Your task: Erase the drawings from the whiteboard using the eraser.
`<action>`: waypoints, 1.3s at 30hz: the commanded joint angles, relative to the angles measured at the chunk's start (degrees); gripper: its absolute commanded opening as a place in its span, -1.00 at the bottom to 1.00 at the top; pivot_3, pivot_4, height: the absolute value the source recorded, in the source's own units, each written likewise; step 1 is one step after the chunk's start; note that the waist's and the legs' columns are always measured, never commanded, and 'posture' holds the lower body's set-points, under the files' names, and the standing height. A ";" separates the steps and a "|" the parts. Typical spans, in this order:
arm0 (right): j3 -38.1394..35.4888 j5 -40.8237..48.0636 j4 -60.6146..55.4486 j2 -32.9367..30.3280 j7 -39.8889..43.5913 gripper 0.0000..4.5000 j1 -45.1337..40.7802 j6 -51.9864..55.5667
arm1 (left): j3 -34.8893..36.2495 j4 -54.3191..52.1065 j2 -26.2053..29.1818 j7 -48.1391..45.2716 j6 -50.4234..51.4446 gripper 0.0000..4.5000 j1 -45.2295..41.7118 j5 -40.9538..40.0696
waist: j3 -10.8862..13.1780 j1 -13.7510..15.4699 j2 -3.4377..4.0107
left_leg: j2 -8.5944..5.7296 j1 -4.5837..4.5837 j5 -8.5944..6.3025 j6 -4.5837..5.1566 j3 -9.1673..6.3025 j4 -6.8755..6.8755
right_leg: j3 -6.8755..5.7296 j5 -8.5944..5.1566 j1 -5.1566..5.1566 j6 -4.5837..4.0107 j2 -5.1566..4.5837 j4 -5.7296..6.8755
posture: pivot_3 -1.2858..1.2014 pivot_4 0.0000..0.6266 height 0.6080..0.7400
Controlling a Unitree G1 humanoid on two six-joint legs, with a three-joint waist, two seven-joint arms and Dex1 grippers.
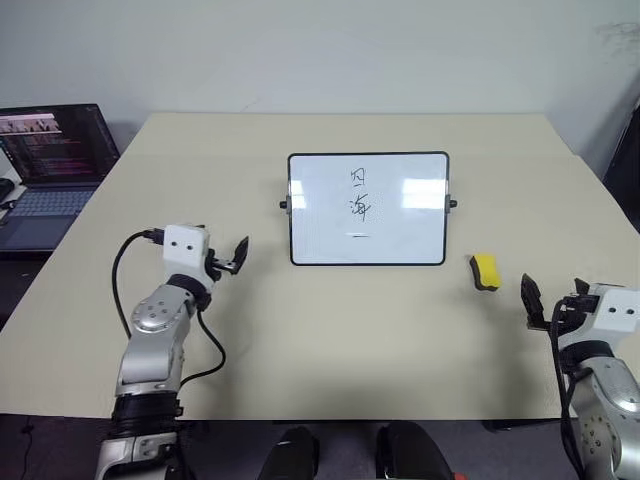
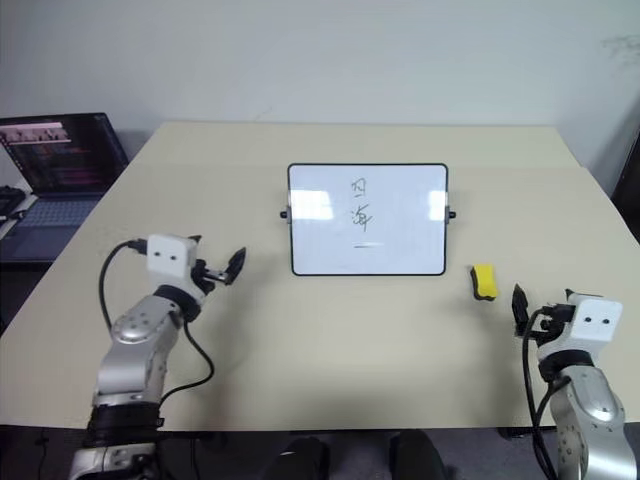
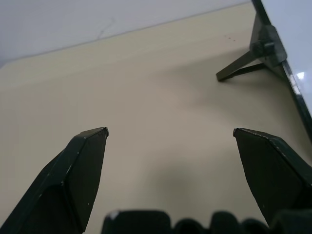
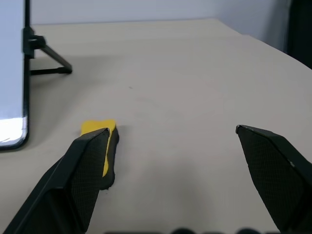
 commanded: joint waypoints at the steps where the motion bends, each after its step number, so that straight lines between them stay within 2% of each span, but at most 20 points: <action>1: 0.60 1.98 -6.67 0.78 -3.60 0.98 -1.77 5.91 | 3.80 -4.66 3.90 -3.56 2.24 1.00 0.39 -3.97 | 0.02 -0.02 0.03 | 0.01 -0.02 0.00 0.00 0.00 -0.02 | 0.02 0.00 -0.04 -0.01 0.00 0.00 | 0.03 -0.52 1.00; 3: 1.16 2.96 -9.36 0.46 -4.32 0.98 -2.92 9.27 | 4.28 -5.88 6.59 -7.31 4.32 1.00 -0.19 -6.53 | 0.02 0.01 0.03 | 0.00 -0.10 0.00 0.00 0.02 -0.01 | 0.06 0.00 -0.14 -0.02 0.00 0.02 | 0.03 -0.52 1.00; 8: 0.67 2.09 -10.01 -1.38 -3.60 0.98 -4.86 9.09 | 2.91 -10.82 11.70 -17.04 11.46 1.00 -0.39 -13.75 | 0.02 0.17 0.03 | -0.05 -0.15 0.00 0.01 0.01 -0.02 | -0.01 0.00 -0.17 -0.03 0.05 -0.02 | 0.03 -0.52 1.00; 10: -0.29 4.76 -10.06 -2.03 -2.25 0.98 -6.74 9.77 | 2.79 -12.90 12.69 -20.60 18.83 1.00 -2.77 -20.47 | 0.05 0.15 0.03 | -0.05 -0.14 0.00 0.01 0.02 -0.08 | -0.01 0.02 -0.17 -0.07 0.04 -0.04 | 0.03 -0.52 1.00; 12: 1.32 3.29 -7.03 -4.49 1.32 0.98 -7.62 8.01 | 0.27 -13.07 14.73 -27.53 22.60 1.00 -5.69 -24.48 | 0.06 0.10 0.03 | -0.04 -0.17 0.00 0.01 0.03 -0.07 | -0.01 0.02 -0.20 -0.06 0.05 -0.03 | 0.03 -0.52 1.00; 14: 1.63 2.25 -4.47 -5.33 -0.02 0.98 -9.54 10.40 | -3.37 -11.81 17.22 -32.08 22.66 1.00 -8.73 -23.10 | 0.07 -0.04 0.01 | -0.07 -0.15 0.00 0.02 0.07 -0.06 | -0.03 0.01 -0.19 -0.05 0.08 -0.02 | 0.03 -0.52 1.00; 15: 1.15 4.97 -4.24 -5.22 0.29 0.98 -10.68 13.02 | -5.37 -12.24 18.40 -34.07 22.44 1.00 -9.78 -22.25 | 0.07 -0.21 0.01 | -0.11 -0.13 0.00 0.02 0.11 -0.07 | -0.02 0.02 -0.19 -0.05 0.10 -0.01 | 0.03 -0.52 1.00; 19: 4.76 5.44 -1.50 -7.46 4.85 0.98 -12.45 15.63 | -13.16 -11.43 22.26 -39.36 15.27 1.00 -12.19 -14.23 | 0.08 -0.85 0.04 | -0.09 -0.06 0.00 0.02 0.21 -0.27 | 0.10 0.12 -0.24 -0.31 0.10 -0.01 | 0.03 -0.52 1.00; 24: 6.25 4.94 2.20 -8.58 5.61 0.98 -14.65 19.47 | -15.46 -10.77 20.45 -39.23 15.02 1.00 -14.27 -12.82 | 0.09 -0.89 0.01 | 0.00 -0.24 0.01 0.02 0.50 -0.47 | 0.73 0.14 -0.78 -0.35 0.11 0.17 | 0.03 -0.52 1.00; 39: 7.99 1.40 11.67 -6.84 1.98 0.98 -23.23 23.37 | -17.98 -14.65 17.36 -39.18 16.97 1.00 -15.25 -13.25 | 0.10 -0.83 -0.01 | -0.03 -0.19 -0.01 0.07 0.75 -0.47 | 1.00 0.13 -0.83 -0.27 0.11 0.19 | 0.03 -0.52 1.00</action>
